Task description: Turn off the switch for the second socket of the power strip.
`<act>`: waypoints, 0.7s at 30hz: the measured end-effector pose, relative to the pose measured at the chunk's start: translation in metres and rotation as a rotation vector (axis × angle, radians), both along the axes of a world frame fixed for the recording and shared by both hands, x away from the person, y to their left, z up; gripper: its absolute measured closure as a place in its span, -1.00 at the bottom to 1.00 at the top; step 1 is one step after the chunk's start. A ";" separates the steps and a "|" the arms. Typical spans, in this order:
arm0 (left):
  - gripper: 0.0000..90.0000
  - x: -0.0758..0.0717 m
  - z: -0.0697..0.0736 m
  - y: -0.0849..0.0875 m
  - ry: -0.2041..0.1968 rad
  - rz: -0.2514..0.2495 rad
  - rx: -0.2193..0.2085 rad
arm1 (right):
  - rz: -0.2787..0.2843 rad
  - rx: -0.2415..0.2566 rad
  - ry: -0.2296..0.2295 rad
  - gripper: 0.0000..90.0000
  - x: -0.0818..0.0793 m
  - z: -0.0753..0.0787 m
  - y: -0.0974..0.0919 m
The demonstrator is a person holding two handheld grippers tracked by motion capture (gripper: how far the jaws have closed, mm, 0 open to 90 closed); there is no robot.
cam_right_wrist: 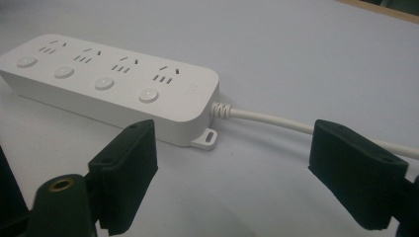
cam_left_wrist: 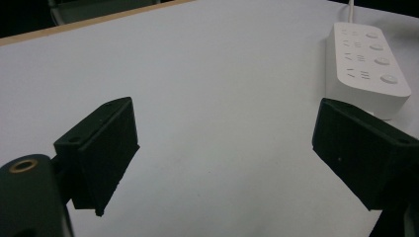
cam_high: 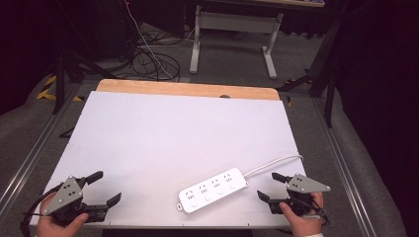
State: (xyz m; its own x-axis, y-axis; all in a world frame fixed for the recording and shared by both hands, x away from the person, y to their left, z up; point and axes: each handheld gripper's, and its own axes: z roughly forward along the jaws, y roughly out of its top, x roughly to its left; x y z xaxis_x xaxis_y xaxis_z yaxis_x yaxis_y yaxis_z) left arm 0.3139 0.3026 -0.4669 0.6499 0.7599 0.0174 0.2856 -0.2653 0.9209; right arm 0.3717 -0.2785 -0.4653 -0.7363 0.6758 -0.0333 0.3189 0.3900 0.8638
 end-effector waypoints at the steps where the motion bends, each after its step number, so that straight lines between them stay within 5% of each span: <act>1: -0.75 0.000 0.000 0.000 -0.002 0.000 -0.001 | 0.001 0.001 0.000 -0.58 0.000 0.000 0.000; 16: -0.75 -0.002 0.002 0.001 -0.006 0.017 -0.011 | 0.004 -0.002 0.004 -0.59 0.001 0.000 0.000; 21: -0.74 -0.002 0.002 0.001 0.002 0.016 0.027 | 0.003 0.002 0.003 -0.58 0.001 0.001 -0.001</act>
